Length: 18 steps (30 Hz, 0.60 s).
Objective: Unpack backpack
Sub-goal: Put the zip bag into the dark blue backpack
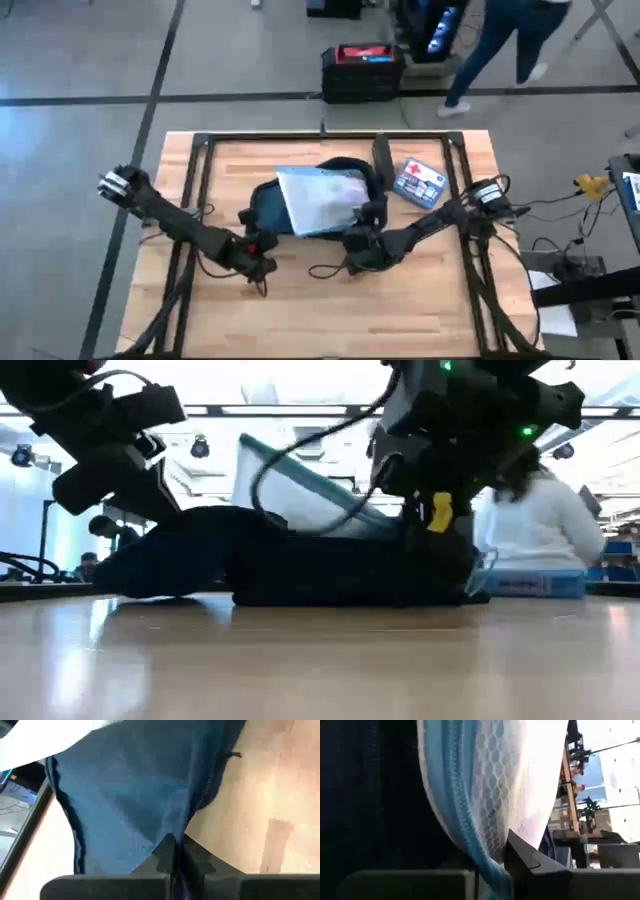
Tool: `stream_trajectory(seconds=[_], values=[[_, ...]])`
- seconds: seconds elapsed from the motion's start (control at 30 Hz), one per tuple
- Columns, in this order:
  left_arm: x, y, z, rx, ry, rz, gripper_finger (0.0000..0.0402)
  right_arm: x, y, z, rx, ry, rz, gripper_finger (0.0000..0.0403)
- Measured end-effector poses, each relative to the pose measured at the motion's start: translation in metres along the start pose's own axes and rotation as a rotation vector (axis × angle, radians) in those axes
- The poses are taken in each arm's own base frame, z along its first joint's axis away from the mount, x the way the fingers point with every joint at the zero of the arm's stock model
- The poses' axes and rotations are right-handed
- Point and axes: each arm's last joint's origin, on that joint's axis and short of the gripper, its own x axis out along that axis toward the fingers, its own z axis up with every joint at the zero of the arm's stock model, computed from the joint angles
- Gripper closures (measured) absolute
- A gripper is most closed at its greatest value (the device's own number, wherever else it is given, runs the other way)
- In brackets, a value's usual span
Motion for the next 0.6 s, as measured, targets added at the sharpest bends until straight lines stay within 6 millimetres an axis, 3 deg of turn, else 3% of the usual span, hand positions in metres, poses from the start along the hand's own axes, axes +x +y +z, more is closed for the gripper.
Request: stream_trajectory(seconds=[0.13,0.3,0.43,0.6], values=[[-0.014,0.005,0.004,-0.025,-0.057,-0.006,0.0401,-0.001,-0.001,-0.005,0.011,0.05,0.052,0.0349],[-0.045,0.008,0.016,-0.048,-0.182,-0.041,0.0401,-0.003,0.001,-0.003,0.053,0.097,0.22,0.0263],[-0.061,0.007,0.02,-0.054,-0.236,-0.071,0.0401,-0.021,-0.011,0.01,0.088,0.052,0.285,0.0195],[-0.063,0.005,0.019,-0.059,-0.238,-0.081,0.0401,-0.041,-0.031,0.025,0.136,-0.019,0.349,0.0132]])
